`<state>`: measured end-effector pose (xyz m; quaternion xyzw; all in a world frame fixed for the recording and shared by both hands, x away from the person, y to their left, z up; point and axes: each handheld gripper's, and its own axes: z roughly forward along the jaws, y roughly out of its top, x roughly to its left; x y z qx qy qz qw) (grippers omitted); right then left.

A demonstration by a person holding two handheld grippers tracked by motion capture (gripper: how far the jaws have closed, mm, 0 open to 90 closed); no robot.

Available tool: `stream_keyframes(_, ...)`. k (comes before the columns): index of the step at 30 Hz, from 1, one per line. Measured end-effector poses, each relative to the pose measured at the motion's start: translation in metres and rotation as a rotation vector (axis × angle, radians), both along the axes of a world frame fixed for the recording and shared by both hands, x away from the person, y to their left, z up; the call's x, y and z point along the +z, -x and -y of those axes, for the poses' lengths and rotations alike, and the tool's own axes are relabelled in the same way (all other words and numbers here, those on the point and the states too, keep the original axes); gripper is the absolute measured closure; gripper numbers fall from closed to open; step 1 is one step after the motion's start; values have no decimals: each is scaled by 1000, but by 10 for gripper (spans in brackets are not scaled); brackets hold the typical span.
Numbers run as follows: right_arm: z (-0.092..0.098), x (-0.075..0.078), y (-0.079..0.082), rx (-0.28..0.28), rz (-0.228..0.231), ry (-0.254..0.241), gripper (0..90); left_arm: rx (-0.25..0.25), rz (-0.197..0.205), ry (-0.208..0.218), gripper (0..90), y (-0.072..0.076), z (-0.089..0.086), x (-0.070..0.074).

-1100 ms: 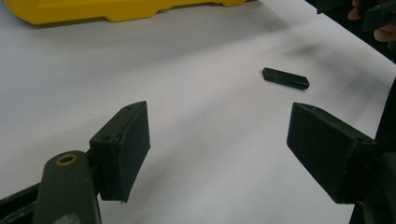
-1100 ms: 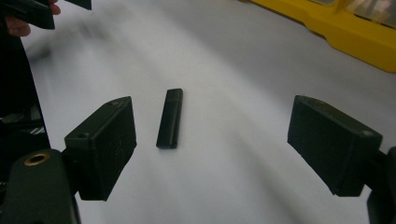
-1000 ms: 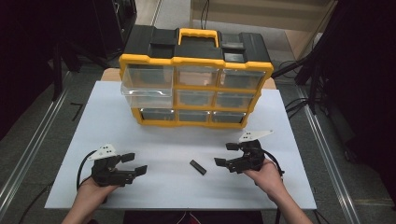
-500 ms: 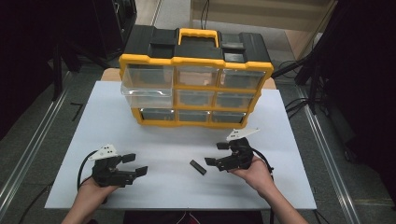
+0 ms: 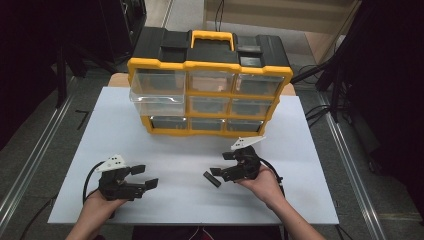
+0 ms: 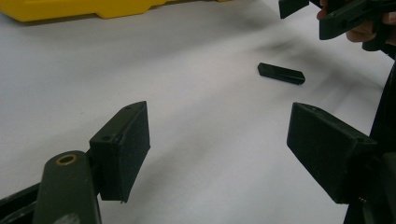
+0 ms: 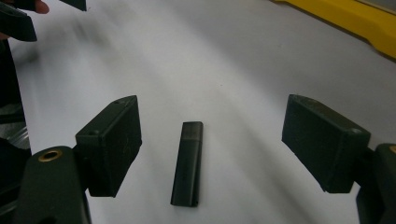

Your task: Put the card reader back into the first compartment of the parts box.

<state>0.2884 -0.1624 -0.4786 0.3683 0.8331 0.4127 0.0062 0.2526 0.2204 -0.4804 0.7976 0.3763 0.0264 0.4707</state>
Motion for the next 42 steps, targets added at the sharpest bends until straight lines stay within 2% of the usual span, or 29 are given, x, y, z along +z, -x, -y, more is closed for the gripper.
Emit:
stream_keyframes(12,-10,-7,2,13,-25,31,212,-4,0,-3,226,1,0,1)
stream_keyframes(22,-15,-16,7,33,-45,86,252,-6,1,-9,227,0,1,0)
stream_keyframes(23,-16,-19,7,39,-60,92,262,-6,1,-7,226,0,1,0)
stream_keyframes(27,-16,-21,8,44,-68,94,288,-5,-2,-10,227,0,1,0)
stream_keyframes(30,-21,-24,11,56,-93,123,346,-6,-4,-9,226,0,1,0)
stream_keyframes(32,-22,-25,12,53,-88,133,351,-8,-4,-10,226,0,1,0)
stream_keyframes(33,-23,-24,14,49,-85,146,437,-7,-5,-10,227,0,1,0)
stream_keyframes(37,-25,-23,16,45,-124,142,527,-7,-5,-12,226,0,1,0)
stream_keyframes(38,-25,-23,16,45,-124,142,527,-7,-5,-12,227,0,1,0)
stream_keyframes(39,-26,-23,17,36,-111,159,568,-8,-6,-12,227,0,1,0)
stream_keyframes(42,-29,-22,20,20,-77,194,618,-7,-6,-12,227,0,1,0)
